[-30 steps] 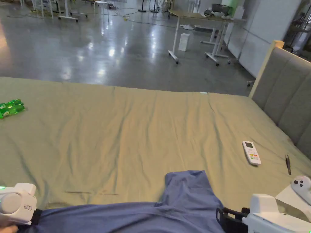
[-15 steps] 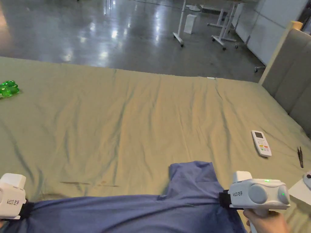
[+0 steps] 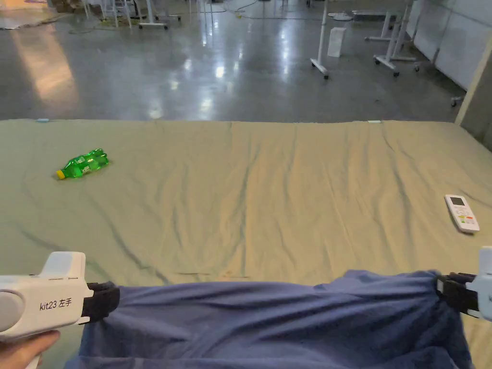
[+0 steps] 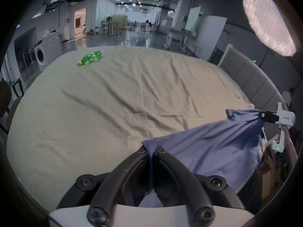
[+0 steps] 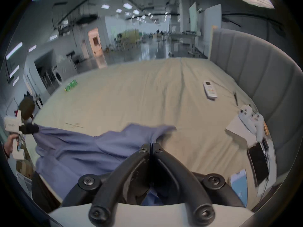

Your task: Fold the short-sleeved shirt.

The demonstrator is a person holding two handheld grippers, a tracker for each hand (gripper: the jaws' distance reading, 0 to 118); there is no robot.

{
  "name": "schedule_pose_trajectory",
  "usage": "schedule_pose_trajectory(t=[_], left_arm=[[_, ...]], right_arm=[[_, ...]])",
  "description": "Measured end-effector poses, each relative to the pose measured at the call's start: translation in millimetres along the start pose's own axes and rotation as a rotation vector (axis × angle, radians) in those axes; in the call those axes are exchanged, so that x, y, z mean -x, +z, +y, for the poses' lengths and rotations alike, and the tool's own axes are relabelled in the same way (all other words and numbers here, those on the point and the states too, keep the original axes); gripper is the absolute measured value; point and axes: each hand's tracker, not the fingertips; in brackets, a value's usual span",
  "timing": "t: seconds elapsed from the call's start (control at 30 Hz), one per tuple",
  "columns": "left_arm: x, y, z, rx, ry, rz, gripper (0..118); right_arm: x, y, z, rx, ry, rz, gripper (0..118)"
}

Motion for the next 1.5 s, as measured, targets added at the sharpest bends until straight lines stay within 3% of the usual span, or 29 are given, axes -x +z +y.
schedule_pose_trajectory(t=[0.13, 0.2, 0.27, 0.53, 0.6, 0.63, 0.67, 0.7, 0.73, 0.77, 0.8, 0.93, 1.17, 1.33, 1.37, 1.4, 1.43, 1.47, 1.5], left_arm=[[12, 55, -64, -0.009, 0.018, -0.028, 6], [20, 70, -98, 0.026, 0.065, -0.055, 6], [27, 66, -127, 0.108, 0.056, -0.046, 6], [20, 29, -165, 0.176, 0.010, 0.002, 7], [20, 28, -164, 0.168, -0.020, -0.002, 12], [20, 28, -164, 0.170, -0.035, -0.006, 19], [21, 34, -164, 0.149, -0.053, 0.000, 28], [22, 37, -162, 0.120, -0.062, -0.005, 46], [22, 43, -159, 0.111, -0.060, -0.012, 61], [20, 49, -153, 0.081, -0.069, 0.026, 75], [20, 57, -150, 0.045, -0.087, 0.078, 81], [2, 121, -117, -0.216, -0.149, 0.135, 81], [-88, 226, -76, -0.740, -0.204, 0.091, 81], [-137, 225, -75, -0.809, -0.317, 0.190, 78], [-144, 221, -77, -0.790, -0.320, 0.220, 75], [-149, 217, -78, -0.765, -0.328, 0.216, 62], [-151, 213, -80, -0.744, -0.349, 0.192, 47], [-154, 211, -81, -0.731, -0.358, 0.165, 32], [-156, 210, -82, -0.719, -0.358, 0.153, 16]], right_arm=[[-4, 67, -62, -0.022, -0.022, -0.038, 2], [-10, 81, -92, 0.009, -0.113, -0.041, 2], [-11, 88, -122, 0.048, -0.147, -0.049, 2], [-5, 45, -183, 0.150, -0.090, -0.089, 2], [-3, 45, -184, 0.143, -0.066, -0.099, 3], [-4, 44, -185, 0.147, -0.051, -0.100, 11], [-4, 44, -186, 0.166, -0.043, -0.099, 32], [-2, 48, -188, 0.171, -0.039, -0.099, 63], [-4, 53, -188, 0.168, -0.037, -0.097, 73], [-5, 59, -186, 0.159, -0.032, -0.102, 71], [-4, 68, -180, 0.121, -0.036, -0.124, 71], [7, 119, -149, -0.102, -0.034, -0.128, 71], [96, 200, -83, -0.472, 0.069, -0.084, 72], [137, 209, -69, -0.604, 0.162, -0.040, 72], [140, 204, -69, -0.583, 0.148, -0.039, 71], [145, 201, -70, -0.580, 0.160, -0.032, 61], [150, 199, -70, -0.577, 0.181, -0.028, 42], [154, 196, -71, -0.563, 0.194, -0.028, 17], [155, 189, -74, -0.523, 0.171, -0.033, 3]])
